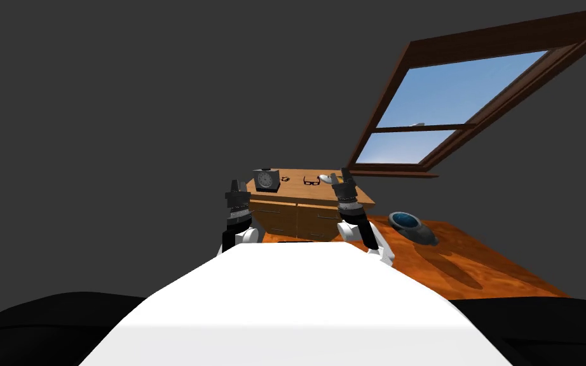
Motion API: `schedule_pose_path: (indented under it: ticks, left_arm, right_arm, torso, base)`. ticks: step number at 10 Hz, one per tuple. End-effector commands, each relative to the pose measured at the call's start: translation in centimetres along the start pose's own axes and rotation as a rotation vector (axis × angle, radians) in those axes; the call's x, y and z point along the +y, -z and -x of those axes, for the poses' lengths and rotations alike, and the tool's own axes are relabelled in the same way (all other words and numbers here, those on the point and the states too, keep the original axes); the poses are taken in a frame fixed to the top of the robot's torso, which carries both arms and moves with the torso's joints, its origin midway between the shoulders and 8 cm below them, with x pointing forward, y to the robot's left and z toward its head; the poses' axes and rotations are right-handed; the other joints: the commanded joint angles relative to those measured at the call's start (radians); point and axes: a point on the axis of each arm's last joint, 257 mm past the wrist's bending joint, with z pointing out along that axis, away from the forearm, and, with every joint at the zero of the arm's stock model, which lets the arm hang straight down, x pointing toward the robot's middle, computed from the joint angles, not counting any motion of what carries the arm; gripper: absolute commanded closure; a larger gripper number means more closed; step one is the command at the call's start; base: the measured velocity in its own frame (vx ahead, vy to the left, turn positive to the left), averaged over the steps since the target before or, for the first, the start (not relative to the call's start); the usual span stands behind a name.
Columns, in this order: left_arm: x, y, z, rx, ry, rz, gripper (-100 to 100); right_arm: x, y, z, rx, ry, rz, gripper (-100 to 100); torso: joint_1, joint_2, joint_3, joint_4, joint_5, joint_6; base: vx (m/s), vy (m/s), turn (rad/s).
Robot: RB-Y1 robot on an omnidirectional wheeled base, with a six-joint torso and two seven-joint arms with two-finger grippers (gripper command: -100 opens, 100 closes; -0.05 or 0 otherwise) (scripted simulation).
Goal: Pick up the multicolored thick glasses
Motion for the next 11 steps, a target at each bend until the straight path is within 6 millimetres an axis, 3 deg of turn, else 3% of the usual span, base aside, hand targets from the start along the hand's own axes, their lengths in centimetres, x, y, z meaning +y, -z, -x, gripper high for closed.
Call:
schedule_pose_path:
  ticks: [1, 11]
  left_arm:
    - [0.0, 0.0, 0.0, 0.0, 0.0, 0.0, 0]
    - [0.0, 0.0, 0.0, 0.0, 0.0, 0.0, 0]
  right_arm:
    - [-0.7, -0.6, -0.6, 0.038, 0.024, -0.016, -100]
    - [-4.1, -1.9, -4.2, 0.274, 0.169, -0.103, -100]
  torso:
    - [0.0, 0.0, 0.0, 0.0, 0.0, 0.0]
    - [0.0, 0.0, 0.0, 0.0, 0.0, 0.0]
  base:
    - [-0.027, -0.011, 0.18]
    - [-0.023, -0.018, 0.119]
